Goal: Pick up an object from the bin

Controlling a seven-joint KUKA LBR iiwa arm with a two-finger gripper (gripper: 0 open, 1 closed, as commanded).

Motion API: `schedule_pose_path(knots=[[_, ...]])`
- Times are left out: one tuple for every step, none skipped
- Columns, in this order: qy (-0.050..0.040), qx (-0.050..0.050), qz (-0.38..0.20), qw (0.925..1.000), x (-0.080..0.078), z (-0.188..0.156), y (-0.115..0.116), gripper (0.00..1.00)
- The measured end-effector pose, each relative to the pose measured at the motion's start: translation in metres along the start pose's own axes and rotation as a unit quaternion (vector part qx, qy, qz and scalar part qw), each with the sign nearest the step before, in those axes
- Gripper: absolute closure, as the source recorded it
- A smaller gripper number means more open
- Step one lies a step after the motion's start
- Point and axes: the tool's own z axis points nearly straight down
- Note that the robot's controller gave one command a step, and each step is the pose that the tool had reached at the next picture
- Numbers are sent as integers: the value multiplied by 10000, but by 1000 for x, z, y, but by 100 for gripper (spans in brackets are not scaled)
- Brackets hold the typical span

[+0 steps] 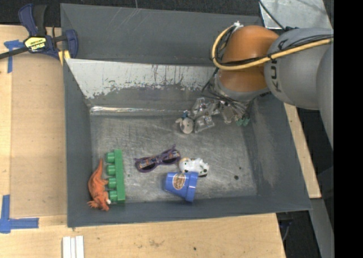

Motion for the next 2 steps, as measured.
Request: schedule_pose_path(knots=[[95,-15,5,10000,-2,-8,-1,100],[81,-8,4,10000,-4,-73,-1,100]])
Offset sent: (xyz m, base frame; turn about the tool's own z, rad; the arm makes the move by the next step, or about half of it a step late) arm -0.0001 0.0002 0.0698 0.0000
